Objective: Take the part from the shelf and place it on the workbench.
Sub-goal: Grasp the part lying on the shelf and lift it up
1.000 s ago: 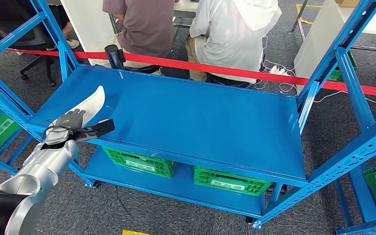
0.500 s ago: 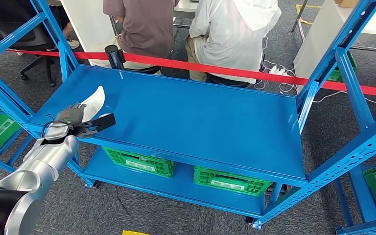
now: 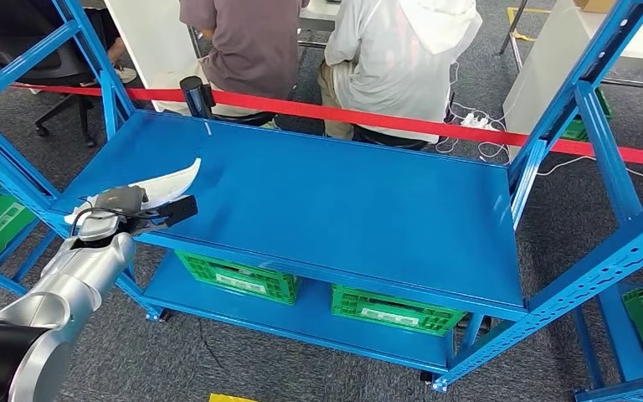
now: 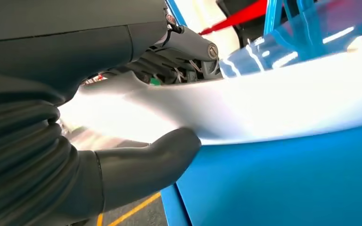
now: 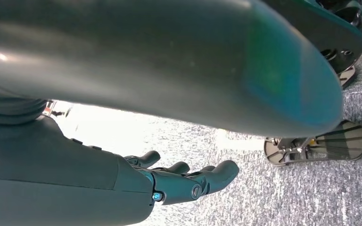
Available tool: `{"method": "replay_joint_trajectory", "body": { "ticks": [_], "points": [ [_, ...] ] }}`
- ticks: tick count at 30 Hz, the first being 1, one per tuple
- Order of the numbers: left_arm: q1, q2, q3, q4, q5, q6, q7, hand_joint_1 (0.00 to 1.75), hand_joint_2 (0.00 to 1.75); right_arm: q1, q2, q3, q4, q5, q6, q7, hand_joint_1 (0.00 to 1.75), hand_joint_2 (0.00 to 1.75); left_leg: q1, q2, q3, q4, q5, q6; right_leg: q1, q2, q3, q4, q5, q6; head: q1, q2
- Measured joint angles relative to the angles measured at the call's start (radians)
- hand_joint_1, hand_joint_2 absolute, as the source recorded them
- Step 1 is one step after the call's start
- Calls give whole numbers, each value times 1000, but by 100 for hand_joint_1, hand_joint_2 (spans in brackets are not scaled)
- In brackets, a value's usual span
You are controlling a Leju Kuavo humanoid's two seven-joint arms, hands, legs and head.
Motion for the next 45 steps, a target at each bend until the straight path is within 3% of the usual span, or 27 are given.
{"method": "replay_joint_trajectory", "body": {
  "ticks": [33, 45],
  "points": [
    [-7, -12, 0, -1, -2, 11, -38, 175, 175, 1, 0, -4, 0, -1, 3, 0, 0, 0, 0, 0, 1, -1, -1, -1, 0, 0, 1, 0, 0, 0, 0, 0],
    [9, -22, 0, -2, 10, 128, -99, 175, 175, 1, 0, -10, 0, -5, -2, 1, 0, 0, 0, 0, 1, -1, -1, -1, 0, 0, 1, 0, 0, 0, 0, 0]
  ]
}}
